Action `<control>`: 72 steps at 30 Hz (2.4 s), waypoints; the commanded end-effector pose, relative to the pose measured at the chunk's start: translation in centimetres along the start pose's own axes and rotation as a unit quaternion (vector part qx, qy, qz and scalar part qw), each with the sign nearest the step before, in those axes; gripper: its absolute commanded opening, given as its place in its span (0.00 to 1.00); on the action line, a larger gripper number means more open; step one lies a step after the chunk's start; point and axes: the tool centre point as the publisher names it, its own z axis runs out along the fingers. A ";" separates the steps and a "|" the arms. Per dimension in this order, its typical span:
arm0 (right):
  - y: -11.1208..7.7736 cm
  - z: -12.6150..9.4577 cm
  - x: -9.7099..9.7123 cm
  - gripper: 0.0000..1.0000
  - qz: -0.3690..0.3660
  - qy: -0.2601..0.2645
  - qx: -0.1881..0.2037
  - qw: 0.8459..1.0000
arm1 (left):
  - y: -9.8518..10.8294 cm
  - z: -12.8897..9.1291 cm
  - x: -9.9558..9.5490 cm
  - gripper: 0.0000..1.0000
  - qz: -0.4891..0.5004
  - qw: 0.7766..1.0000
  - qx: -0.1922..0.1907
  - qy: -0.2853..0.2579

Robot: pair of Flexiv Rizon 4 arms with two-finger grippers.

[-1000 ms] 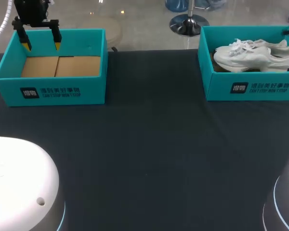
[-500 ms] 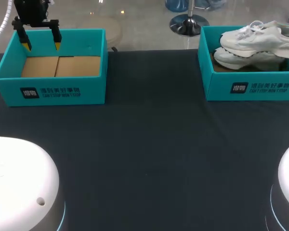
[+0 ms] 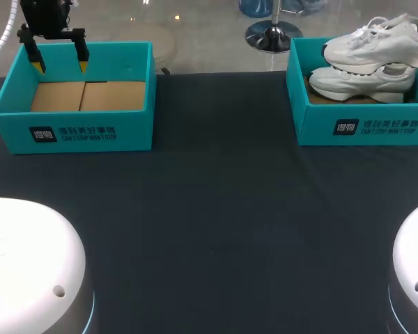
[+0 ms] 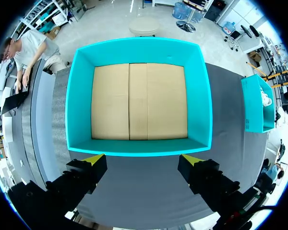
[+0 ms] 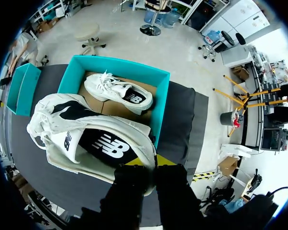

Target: Take the shoe out of the shoebox, open the shoe tongue, remove and reinsert the insole, then place the shoe into the shoebox

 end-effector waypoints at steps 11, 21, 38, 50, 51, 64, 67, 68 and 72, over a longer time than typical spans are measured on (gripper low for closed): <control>0.1 -0.2 -0.1 0.00 0.000 0.001 0.001 1.000 | 0.0 0.0 0.0 1.00 0.000 1.000 0.000 0.000; 0.1 -0.2 -0.1 0.00 0.000 0.001 0.001 1.000 | 0.0 0.0 0.0 1.00 0.000 1.000 0.000 0.000; -14.7 -2.3 14.9 0.00 -0.003 0.024 -0.015 1.000 | 0.0 0.0 0.0 1.00 0.000 1.000 0.000 0.000; -22.4 -2.8 25.0 0.00 0.003 0.067 -0.006 0.998 | 0.0 0.0 0.0 1.00 0.000 1.000 0.000 0.000; -22.5 -2.9 25.1 0.00 0.000 0.069 -0.004 0.998 | 0.0 0.0 0.0 1.00 0.000 1.000 0.000 0.000; -22.5 -2.9 25.1 0.00 0.000 0.069 -0.004 0.998 | 0.0 0.0 0.0 1.00 0.000 1.000 0.000 0.000; -22.5 -2.9 25.1 0.00 0.000 0.069 -0.004 0.998 | 0.0 0.0 0.0 1.00 0.000 1.000 0.000 0.000; -22.5 -2.9 25.1 0.00 0.000 0.069 -0.004 0.998 | 0.0 0.0 0.0 1.00 0.000 1.000 0.000 0.000; -22.5 -2.9 25.1 0.00 0.000 0.069 -0.004 0.998 | 0.0 0.0 0.0 1.00 0.000 1.000 0.000 0.000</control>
